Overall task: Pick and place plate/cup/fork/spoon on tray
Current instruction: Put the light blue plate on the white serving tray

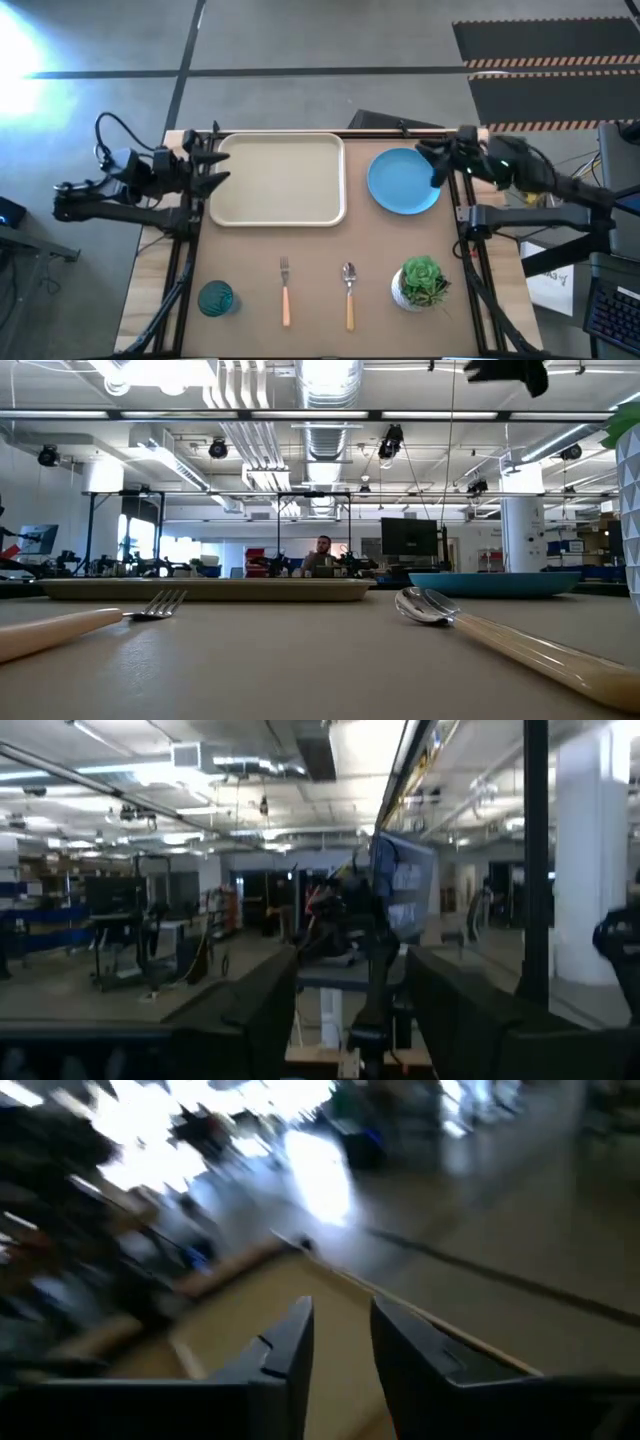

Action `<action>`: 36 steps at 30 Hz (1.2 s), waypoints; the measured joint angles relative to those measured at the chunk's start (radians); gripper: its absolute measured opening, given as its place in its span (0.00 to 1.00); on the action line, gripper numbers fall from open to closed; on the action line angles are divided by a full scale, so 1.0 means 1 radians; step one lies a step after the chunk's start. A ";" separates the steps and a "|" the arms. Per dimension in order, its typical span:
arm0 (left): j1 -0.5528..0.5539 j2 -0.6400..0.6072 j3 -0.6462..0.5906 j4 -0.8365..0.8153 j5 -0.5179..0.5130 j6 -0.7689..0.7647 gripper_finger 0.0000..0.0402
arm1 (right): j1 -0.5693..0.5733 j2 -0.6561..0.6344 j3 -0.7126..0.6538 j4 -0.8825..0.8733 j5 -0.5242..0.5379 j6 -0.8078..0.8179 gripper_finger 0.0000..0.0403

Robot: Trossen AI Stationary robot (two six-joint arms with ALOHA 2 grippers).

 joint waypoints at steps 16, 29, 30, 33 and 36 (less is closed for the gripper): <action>0.000 0.044 0.092 -0.104 -0.018 -0.001 0.46 | -0.119 0.521 0.494 -0.847 0.017 -0.005 0.36; 0.000 0.017 0.090 -0.152 -0.017 -0.036 0.46 | -0.401 0.614 0.331 -0.649 -0.210 -0.173 0.35; 0.000 0.017 0.090 -0.161 -0.017 -0.046 0.46 | -0.424 0.616 0.315 -0.638 -0.217 -0.183 0.35; 0.000 0.017 0.090 -0.171 -0.017 -0.059 0.46 | -0.488 0.633 0.263 -0.622 -0.233 -0.223 0.36; 0.000 0.016 0.090 -0.173 -0.017 -0.059 0.46 | -0.538 0.638 0.210 -0.591 -0.242 -0.271 0.36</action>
